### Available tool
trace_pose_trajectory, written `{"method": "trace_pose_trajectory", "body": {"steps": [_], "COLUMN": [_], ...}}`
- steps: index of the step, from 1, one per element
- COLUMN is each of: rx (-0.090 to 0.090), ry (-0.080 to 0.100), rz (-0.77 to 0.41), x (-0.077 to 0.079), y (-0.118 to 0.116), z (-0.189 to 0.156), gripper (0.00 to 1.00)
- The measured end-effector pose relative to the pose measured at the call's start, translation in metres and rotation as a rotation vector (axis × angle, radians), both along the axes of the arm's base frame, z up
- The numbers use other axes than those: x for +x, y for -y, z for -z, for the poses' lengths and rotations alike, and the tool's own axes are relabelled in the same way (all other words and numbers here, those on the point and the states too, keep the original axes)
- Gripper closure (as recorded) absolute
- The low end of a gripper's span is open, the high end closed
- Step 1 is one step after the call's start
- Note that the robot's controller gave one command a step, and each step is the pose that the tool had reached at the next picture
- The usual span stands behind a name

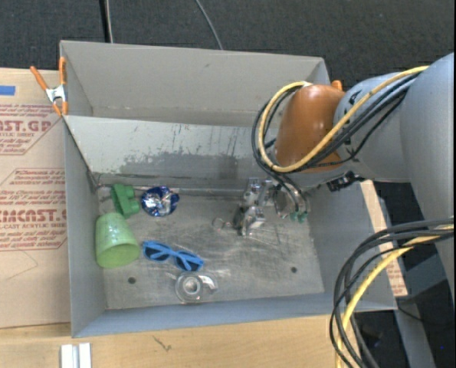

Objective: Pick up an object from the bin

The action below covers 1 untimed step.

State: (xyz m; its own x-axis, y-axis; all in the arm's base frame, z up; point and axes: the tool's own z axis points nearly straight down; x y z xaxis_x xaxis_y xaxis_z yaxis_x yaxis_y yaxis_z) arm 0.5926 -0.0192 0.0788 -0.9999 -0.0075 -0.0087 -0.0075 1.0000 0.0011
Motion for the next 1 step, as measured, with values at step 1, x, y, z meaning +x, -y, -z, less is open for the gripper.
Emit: {"method": "trace_pose_trajectory", "body": {"steps": [1], "rx": [-0.001], "ry": [-0.003], "rz": [0.000], "x": [0.0011], "y": [-0.0005], "z": [-0.0463], "gripper": [1.00]}}
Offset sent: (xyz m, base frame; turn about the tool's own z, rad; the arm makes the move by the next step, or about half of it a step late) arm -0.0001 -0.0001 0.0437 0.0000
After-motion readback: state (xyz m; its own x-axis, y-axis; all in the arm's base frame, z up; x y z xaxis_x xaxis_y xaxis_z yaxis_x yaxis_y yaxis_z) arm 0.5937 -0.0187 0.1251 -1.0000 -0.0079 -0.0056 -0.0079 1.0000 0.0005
